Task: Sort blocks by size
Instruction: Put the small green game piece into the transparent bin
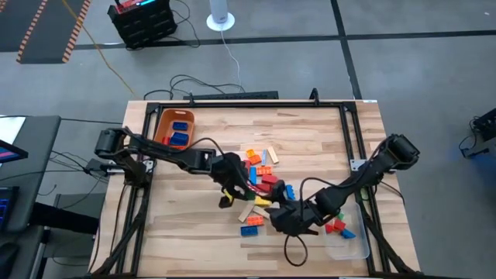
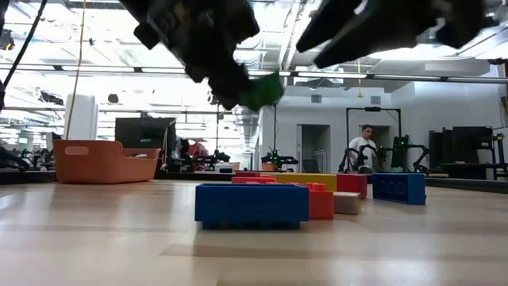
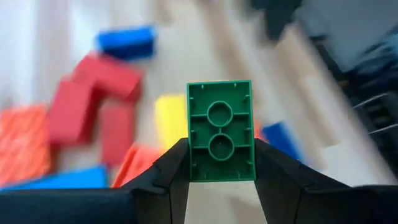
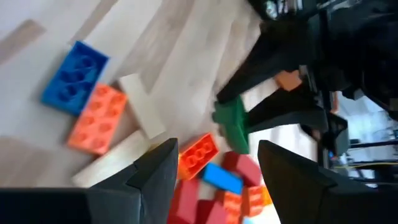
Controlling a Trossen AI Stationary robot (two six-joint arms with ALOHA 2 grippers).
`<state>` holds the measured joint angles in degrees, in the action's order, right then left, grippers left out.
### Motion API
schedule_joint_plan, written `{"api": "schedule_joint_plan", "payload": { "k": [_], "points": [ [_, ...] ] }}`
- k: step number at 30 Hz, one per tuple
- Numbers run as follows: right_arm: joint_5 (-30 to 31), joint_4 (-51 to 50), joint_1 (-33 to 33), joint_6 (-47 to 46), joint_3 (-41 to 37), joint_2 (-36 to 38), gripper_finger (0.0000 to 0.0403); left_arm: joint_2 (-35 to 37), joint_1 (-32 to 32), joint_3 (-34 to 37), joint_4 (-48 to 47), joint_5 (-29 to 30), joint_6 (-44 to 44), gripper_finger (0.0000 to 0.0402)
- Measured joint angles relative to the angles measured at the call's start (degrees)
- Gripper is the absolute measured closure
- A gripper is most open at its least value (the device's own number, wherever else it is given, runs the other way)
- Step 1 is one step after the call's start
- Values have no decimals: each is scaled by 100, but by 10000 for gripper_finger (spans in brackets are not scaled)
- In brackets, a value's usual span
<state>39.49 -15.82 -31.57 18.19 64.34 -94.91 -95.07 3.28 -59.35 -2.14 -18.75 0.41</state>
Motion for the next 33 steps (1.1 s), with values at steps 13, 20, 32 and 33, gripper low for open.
{"api": "schedule_joint_plan", "payload": {
  "k": [13, 20, 32, 33],
  "points": [
    [155, 620, 94, 1041, 0, 0, 148, -5, 51, 0, 1035, -371, 100, 262],
    [153, 717, 216, 1080, 0, 0, 163, -5, 51, 0, 1634, -411, 89, 262],
    [84, 704, 171, 985, 1, 12, 287, 50, -44, -4, 1408, -334, 740, 214],
    [95, 577, 147, 884, 0, 39, 287, 80, -98, -2, 1270, -323, 765, 200]
  ]
}}
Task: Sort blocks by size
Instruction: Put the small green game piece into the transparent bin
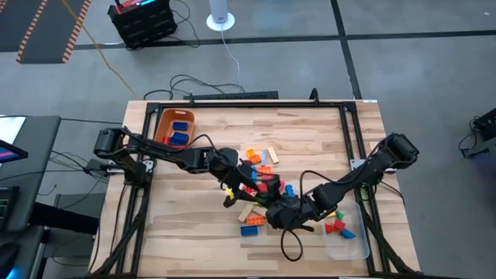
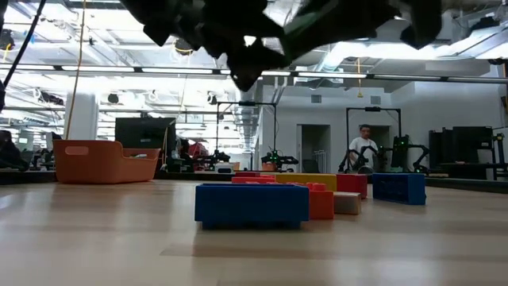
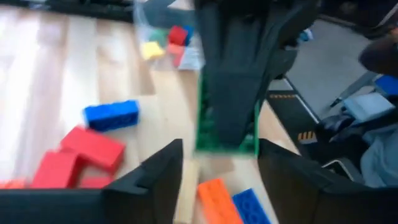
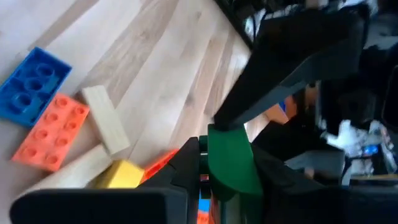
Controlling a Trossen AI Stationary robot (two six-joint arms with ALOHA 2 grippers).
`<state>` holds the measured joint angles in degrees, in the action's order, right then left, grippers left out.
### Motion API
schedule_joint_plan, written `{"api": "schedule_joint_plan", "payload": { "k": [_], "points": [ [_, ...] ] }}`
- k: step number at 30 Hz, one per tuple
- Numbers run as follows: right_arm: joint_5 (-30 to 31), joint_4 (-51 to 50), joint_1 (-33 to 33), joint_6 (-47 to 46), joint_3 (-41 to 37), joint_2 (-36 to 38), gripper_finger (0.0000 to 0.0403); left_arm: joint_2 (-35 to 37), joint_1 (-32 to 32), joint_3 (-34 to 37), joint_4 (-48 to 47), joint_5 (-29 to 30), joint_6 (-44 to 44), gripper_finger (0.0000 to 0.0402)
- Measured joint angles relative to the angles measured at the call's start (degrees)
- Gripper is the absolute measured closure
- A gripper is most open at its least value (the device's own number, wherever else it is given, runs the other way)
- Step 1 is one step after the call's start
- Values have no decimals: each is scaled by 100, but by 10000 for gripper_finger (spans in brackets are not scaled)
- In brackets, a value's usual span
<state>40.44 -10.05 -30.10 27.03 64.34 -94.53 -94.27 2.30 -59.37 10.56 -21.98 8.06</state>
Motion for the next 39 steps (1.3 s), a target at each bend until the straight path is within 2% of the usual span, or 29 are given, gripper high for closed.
{"api": "schedule_joint_plan", "payload": {
  "k": [2, 5, 7, 11, 14, 19, 23, 28, 34, 39],
  "points": [
    [9, -417, -46, -477, 77, 47, 287, 103, -96, 0, -295, 27, -12, 175],
    [-310, -1669, -118, -1818, 377, 132, 287, 303, -208, 2, -733, 91, -160, 147],
    [-746, -2552, -148, -2907, 599, 171, 285, 442, -233, 2, -1047, 292, -353, 136],
    [-1982, -4125, -140, -5137, 898, 208, 274, 586, -162, 0, -1512, 1273, -679, 131],
    [-2841, -5208, -238, -6748, 917, 213, 275, 585, -104, 0, -1836, 1697, -830, 130],
    [-3557, -6745, -727, -8686, 910, 228, 278, 530, -52, 2, -2306, 1996, -1063, 130],
    [-3668, -6769, -1114, -9629, 909, 302, 278, 516, -54, 0, -2478, 2026, -1089, 130],
    [-3667, -6450, -1400, -10305, 899, 309, 278, 508, -54, 2, -2562, 2024, -1085, 130],
    [-3664, -6278, -1699, -11170, 489, 311, 276, 508, 25, 2, -2580, 2019, -1049, 129],
    [-3724, -6321, -1896, -11704, 158, 311, 240, 508, 93, 2, -2581, 2011, -1175, 129]
  ]
}}
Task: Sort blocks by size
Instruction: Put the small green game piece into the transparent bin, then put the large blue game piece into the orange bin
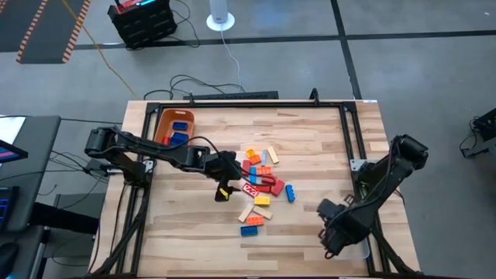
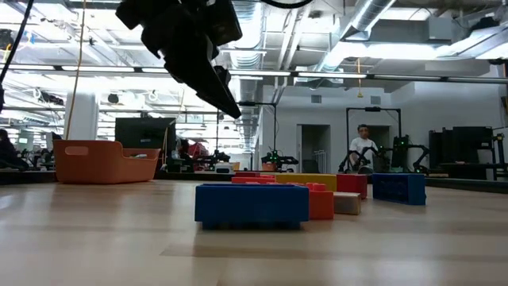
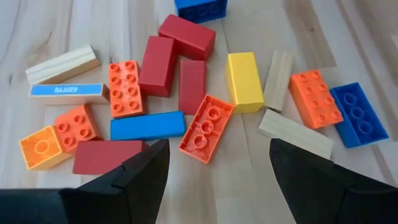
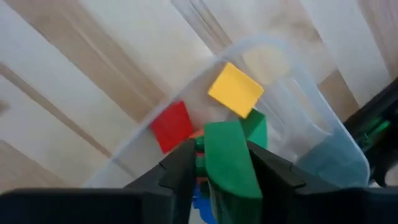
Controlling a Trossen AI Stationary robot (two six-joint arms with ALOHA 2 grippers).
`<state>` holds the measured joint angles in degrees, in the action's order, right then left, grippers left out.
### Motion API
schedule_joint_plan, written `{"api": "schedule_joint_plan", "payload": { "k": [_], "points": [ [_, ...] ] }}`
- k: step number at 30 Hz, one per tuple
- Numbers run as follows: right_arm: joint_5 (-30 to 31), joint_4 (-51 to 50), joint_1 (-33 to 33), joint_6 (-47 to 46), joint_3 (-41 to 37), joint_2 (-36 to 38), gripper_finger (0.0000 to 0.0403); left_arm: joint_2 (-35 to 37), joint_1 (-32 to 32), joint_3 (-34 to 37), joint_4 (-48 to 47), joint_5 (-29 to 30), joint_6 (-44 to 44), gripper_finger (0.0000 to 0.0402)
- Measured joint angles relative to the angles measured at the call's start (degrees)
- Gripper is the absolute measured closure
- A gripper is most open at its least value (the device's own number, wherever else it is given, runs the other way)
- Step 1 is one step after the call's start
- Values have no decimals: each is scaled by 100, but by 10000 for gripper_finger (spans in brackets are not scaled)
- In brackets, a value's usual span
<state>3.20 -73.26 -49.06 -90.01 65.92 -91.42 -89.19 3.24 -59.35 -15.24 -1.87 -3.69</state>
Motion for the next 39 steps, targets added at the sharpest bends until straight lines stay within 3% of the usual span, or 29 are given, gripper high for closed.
{"api": "schedule_joint_plan", "payload": {
  "k": [5, 9, 13, 17, 23, 29, 39],
  "points": [
    [-60, -66, 83, 150, 33, -2, 186, 0, 46, 0, -12, 0, -39, 129],
    [-101, -419, 288, 463, 316, -2, 167, 0, 205, 0, -51, 2, -12, 129],
    [669, -583, 454, 720, 623, -2, 165, 0, 500, 0, -10, 141, 158, 129],
    [1211, -449, 683, 1024, 784, -2, 166, 0, 810, 0, -55, 776, 297, 129],
    [1726, 546, 1457, 1962, 743, -4, 168, 0, 1011, 0, 11, 1126, 399, 129],
    [1531, 1871, 2451, 3094, 187, -7, 168, 0, 1029, 90, 227, 1263, 780, 129],
    [1011, 2624, 3135, 3148, -744, -15, 168, -7, 1139, 853, 572, 1619, 1359, 129]
  ]
}}
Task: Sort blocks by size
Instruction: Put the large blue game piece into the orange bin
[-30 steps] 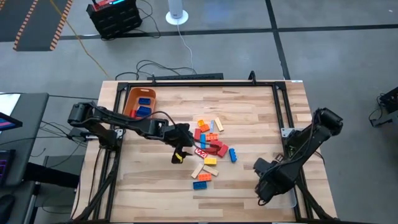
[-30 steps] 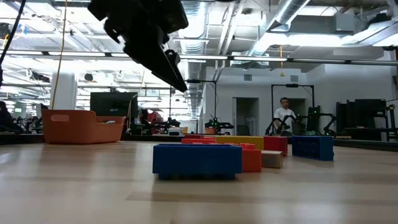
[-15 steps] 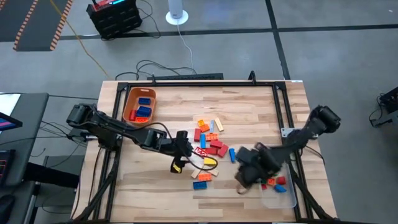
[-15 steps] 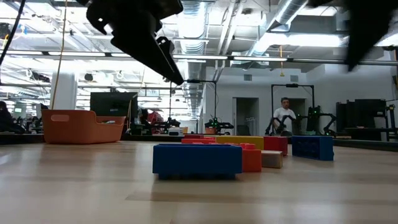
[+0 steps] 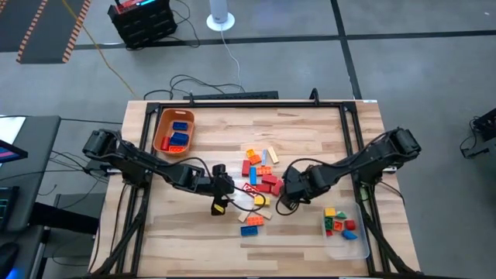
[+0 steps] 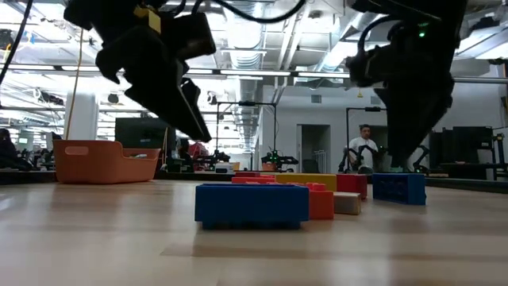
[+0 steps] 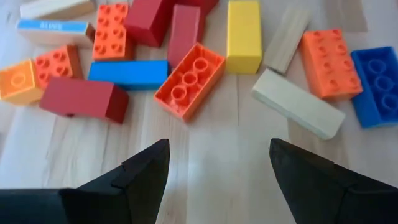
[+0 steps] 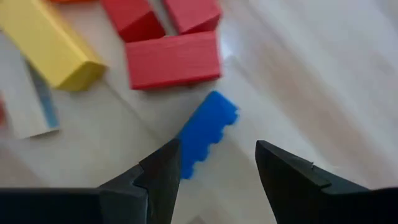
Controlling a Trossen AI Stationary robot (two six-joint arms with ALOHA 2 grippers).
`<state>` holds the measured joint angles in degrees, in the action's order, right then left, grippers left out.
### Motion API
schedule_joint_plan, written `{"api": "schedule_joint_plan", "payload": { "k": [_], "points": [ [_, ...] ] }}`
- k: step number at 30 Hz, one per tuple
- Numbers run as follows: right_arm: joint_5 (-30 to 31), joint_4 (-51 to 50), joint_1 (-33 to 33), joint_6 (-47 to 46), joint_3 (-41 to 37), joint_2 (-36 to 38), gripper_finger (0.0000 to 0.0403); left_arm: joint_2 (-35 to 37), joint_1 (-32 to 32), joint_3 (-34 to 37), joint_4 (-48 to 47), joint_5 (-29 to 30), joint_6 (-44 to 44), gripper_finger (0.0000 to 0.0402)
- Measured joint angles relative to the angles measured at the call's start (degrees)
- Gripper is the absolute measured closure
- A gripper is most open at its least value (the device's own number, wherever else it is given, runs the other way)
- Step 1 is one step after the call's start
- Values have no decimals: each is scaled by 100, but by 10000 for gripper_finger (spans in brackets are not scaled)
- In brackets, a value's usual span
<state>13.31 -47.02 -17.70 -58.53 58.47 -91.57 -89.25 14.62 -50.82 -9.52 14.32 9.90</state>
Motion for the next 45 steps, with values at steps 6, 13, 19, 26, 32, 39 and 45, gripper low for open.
{"api": "schedule_joint_plan", "payload": {
  "k": [6, 13, 19, 26, 32, 39, 45],
  "points": [
    [-268, 518, 78, 6, -187, -198, 168, 2, -1, 96, 146, 31, 73, 129],
    [-298, 693, 73, -91, -192, -725, 168, 0, -1, 313, 642, 31, 71, 129],
    [-284, 741, 71, -21, -163, -1009, 171, 2, -5, 323, 657, 31, 53, 129],
    [-279, 671, 48, 280, -89, -1050, 249, 2, -12, 323, 732, 29, 43, 129],
    [-290, 316, -63, 1045, 230, -827, 289, 2, 49, 323, 1182, -36, -428, 129],
    [407, 1186, -305, 2230, 304, -130, 289, 2, 16, 321, 2102, -462, -816, 129],
    [620, 2715, -324, 3270, 315, -393, 281, 2, -111, 321, 2335, -974, -704, 129]
  ]
}}
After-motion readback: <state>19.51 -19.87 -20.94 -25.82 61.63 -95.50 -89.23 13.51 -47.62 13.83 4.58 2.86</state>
